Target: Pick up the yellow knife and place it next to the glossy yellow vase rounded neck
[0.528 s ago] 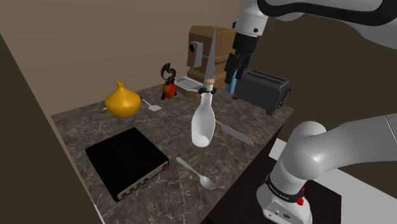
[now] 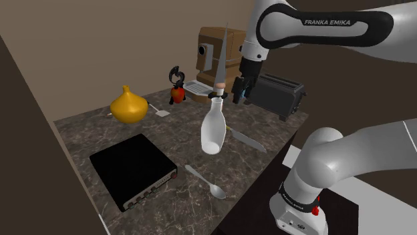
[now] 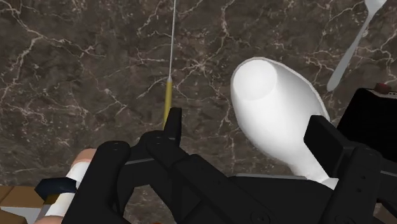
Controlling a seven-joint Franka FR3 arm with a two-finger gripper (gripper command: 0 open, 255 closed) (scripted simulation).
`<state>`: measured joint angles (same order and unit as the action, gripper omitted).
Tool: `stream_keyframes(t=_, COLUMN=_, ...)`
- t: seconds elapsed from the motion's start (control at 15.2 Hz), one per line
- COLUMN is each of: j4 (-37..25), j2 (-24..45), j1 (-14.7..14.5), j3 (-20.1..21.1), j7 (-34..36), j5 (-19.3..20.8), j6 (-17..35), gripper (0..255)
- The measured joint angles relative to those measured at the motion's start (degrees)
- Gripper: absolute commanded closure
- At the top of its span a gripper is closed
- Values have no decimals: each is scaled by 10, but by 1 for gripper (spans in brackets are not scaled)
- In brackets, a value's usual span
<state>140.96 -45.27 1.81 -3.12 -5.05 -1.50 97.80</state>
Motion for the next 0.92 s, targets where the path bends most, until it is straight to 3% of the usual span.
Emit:
stream_keyframes(t=0.66, j4=135, j2=67, j1=34, j3=-25, j7=-12, j5=41, j6=179, gripper=0)
stream_keyframes(t=0.92, j4=167, j2=131, j1=50, j3=-40, j7=-17, j5=61, j6=266, gripper=0)
